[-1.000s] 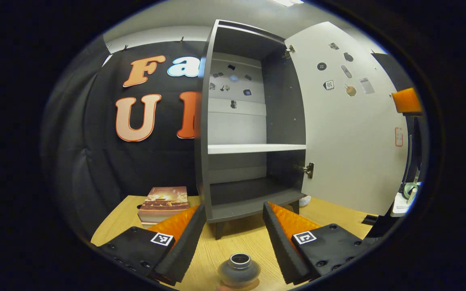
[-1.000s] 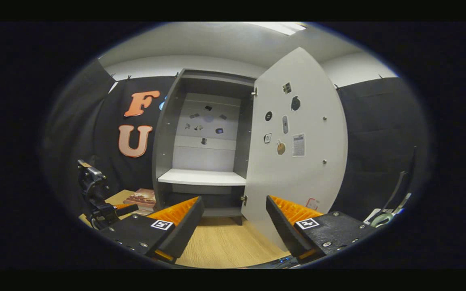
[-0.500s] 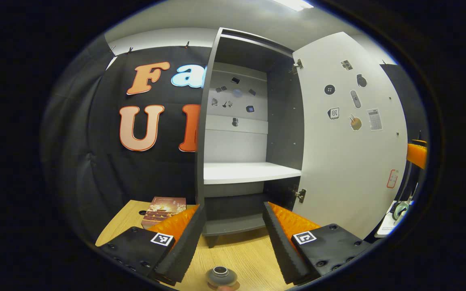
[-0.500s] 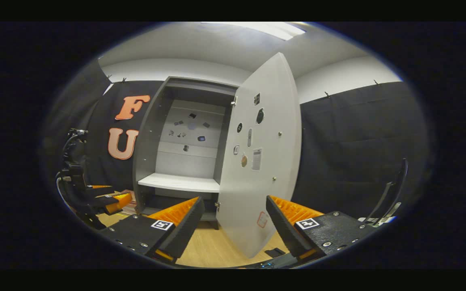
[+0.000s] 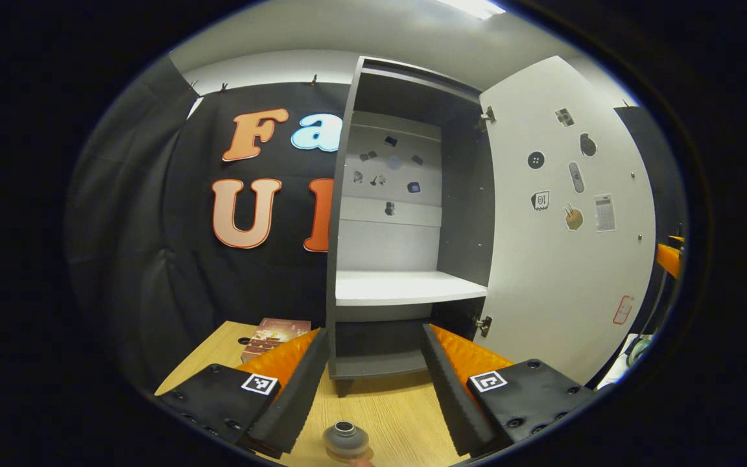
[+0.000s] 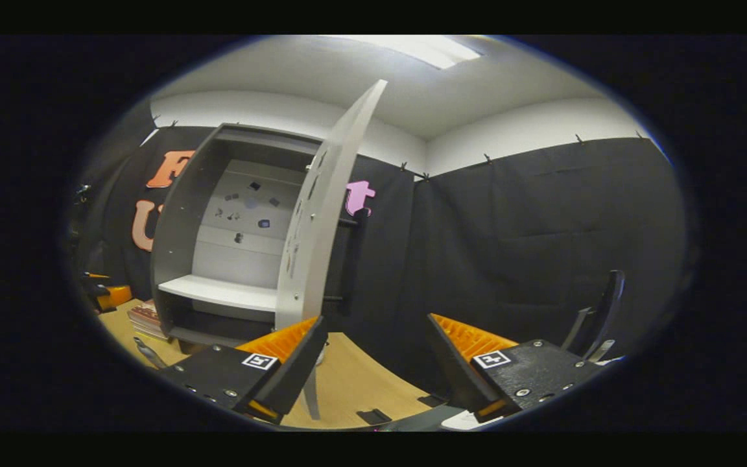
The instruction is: Open the cabinet door with the right hand, grasp the bottle in the cabinet with the left hand and place it on the coaster, then close the cabinet door with the right hand.
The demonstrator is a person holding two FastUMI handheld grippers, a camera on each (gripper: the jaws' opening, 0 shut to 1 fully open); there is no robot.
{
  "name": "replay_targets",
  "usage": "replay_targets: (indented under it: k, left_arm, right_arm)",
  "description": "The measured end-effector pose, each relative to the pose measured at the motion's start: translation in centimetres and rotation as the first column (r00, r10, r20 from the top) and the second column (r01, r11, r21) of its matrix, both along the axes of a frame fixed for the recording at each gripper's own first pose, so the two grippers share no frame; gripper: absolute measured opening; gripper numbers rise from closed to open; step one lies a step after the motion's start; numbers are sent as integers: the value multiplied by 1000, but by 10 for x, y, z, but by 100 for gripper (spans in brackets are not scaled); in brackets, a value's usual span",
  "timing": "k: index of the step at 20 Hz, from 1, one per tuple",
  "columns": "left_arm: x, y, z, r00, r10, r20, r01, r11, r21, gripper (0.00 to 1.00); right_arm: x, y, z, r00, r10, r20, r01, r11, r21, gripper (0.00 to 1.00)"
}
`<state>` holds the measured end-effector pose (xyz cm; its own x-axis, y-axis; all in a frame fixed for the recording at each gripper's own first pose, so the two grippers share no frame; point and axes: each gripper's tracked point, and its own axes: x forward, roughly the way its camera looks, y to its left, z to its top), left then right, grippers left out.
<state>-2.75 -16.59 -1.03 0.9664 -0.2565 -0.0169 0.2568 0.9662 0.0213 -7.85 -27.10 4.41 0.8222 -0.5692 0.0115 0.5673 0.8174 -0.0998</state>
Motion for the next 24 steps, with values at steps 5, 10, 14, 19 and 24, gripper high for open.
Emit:
replay_targets:
  k: [5,10,14,19,24]
  left_arm:
    - [-10,12,10,997,74,22,-74,997,-3,92]
    - [-21,27,10,991,134,17,-134,991,-16,92]
    - [-32,40,12,983,183,23,-182,983,-24,92]
    - [-41,64,13,973,230,21,-229,973,-22,92]
    - [-36,87,18,967,254,19,-253,967,-40,92]
  right_arm:
    - [17,-11,5,994,106,36,-108,992,69,91]
    - [18,15,6,965,252,71,-259,959,112,89]
    - [35,64,14,918,390,68,-395,912,108,85]
    - [71,123,12,833,547,86,-554,823,128,73]
    - [111,177,5,776,623,102,-630,757,171,59]
